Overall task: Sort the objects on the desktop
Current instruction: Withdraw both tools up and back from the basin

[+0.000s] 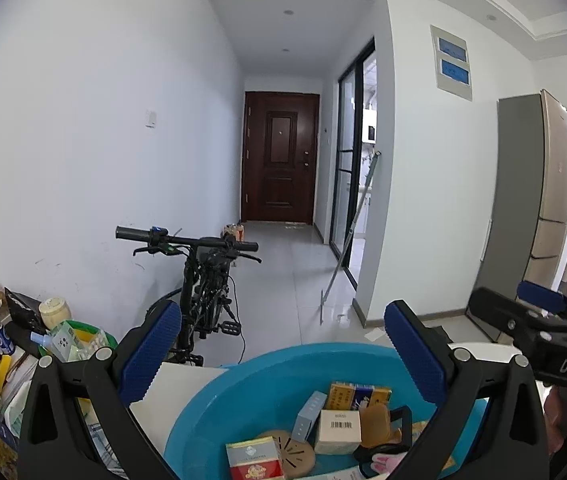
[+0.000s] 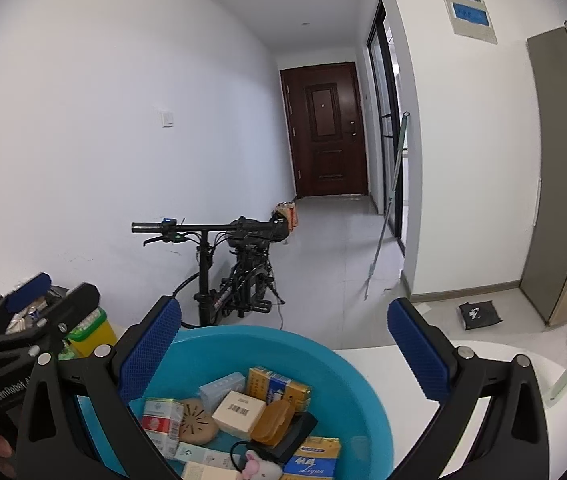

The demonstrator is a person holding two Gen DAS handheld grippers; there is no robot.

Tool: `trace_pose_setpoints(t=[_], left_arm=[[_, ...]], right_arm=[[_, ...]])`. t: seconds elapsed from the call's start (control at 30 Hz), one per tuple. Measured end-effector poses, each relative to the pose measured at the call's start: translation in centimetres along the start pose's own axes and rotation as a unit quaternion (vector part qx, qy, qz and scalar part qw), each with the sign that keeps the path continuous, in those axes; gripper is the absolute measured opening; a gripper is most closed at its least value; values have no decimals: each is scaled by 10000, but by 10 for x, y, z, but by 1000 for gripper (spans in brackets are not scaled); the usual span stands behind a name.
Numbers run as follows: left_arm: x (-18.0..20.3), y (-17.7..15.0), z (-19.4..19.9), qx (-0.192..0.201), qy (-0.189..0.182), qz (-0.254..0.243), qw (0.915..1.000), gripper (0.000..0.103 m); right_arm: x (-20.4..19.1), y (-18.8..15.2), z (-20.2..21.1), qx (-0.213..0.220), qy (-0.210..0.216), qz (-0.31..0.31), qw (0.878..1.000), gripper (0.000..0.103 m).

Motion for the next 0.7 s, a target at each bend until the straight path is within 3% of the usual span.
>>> trace_pose_setpoints(t=[0.27, 0.7], left_arm=[[1, -3, 17, -37, 112, -51, 9999, 103], [5, -14, 89, 83, 22, 82, 9999, 103]], right_arm=[[-7, -5, 13, -41, -8, 81, 10000, 103], [-15, -23, 74, 25, -27, 59, 10000, 103]])
Point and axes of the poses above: each gripper's, at about its wrist camera, not at the fingertips, and z roughly against the way its jaws point, x to its right, y to its top, the point moved 1 cm from there along -z, roughly the way its jaws point, and after that the axes turned 14 degrees about -x, right-handed, at the moved point
